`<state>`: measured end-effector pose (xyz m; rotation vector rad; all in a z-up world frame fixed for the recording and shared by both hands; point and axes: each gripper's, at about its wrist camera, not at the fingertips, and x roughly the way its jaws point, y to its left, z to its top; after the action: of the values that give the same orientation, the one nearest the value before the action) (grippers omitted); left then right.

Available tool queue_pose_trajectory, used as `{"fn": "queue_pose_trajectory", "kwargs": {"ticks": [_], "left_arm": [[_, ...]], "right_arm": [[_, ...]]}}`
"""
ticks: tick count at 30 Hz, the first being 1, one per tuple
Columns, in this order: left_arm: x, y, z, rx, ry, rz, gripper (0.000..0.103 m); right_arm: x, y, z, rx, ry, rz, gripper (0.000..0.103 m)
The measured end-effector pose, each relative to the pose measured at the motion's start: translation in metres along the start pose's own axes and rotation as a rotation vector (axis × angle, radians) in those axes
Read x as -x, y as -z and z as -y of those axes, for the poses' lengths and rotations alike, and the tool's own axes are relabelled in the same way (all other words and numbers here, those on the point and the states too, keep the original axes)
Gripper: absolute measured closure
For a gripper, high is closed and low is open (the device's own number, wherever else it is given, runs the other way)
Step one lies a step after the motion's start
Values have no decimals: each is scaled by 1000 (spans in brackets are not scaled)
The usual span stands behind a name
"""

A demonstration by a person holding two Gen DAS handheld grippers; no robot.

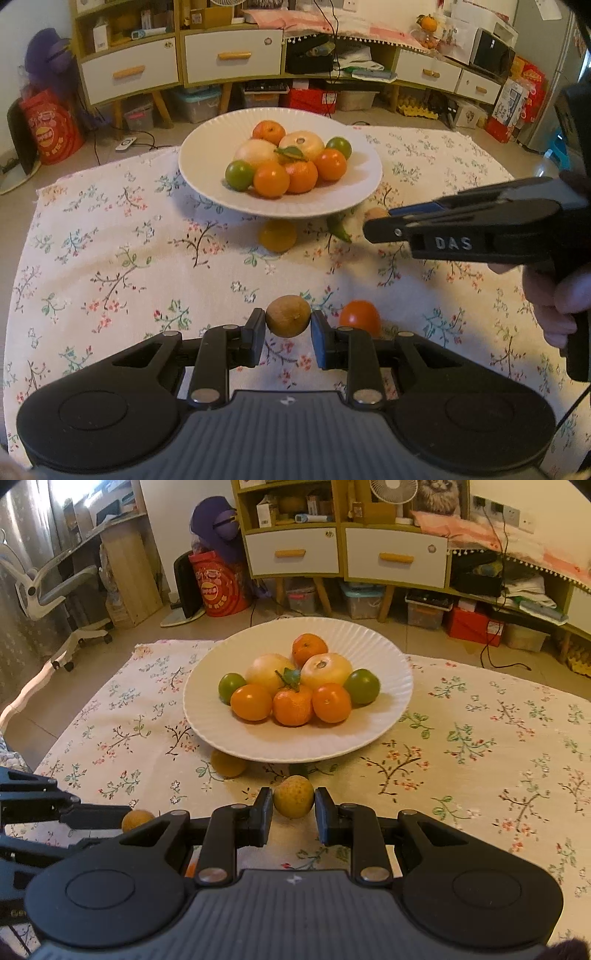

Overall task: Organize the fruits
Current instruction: 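Carry the kiwi in the left tool while the right tool carries its yellow fruit over the plate, then lower and release the kiwi from the left tool while the right tool releases its yellow fruit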

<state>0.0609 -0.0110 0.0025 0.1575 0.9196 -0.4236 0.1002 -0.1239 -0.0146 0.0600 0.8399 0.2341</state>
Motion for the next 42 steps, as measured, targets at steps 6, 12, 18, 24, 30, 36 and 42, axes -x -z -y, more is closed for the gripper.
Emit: {"fn": "queue_pose_trajectory", "kwargs": {"ticks": [6, 12, 18, 24, 30, 36, 42], "left_arm": [[1, -10, 1, 20, -9, 31, 99], [-2, -25, 0, 64, -14, 67, 99], [-6, -45, -7, 123, -28, 109, 99], [-20, -65, -20, 138, -78, 122, 99], [-42, -93, -40, 178, -83, 118, 99], [-65, -109, -54, 218, -64, 109, 99], [-85, -119, -66, 246, -24, 102, 99]], "right_arm": [[13, -2, 9, -28, -4, 26, 81], [21, -7, 20, -83, -12, 61, 81], [19, -14, 24, -120, -18, 81, 81], [18, -28, 25, -97, -21, 109, 81], [-1, -49, 39, -121, -9, 119, 81], [-23, -70, 43, -110, -4, 120, 81], [-48, -82, 47, -104, 2, 107, 81]]}}
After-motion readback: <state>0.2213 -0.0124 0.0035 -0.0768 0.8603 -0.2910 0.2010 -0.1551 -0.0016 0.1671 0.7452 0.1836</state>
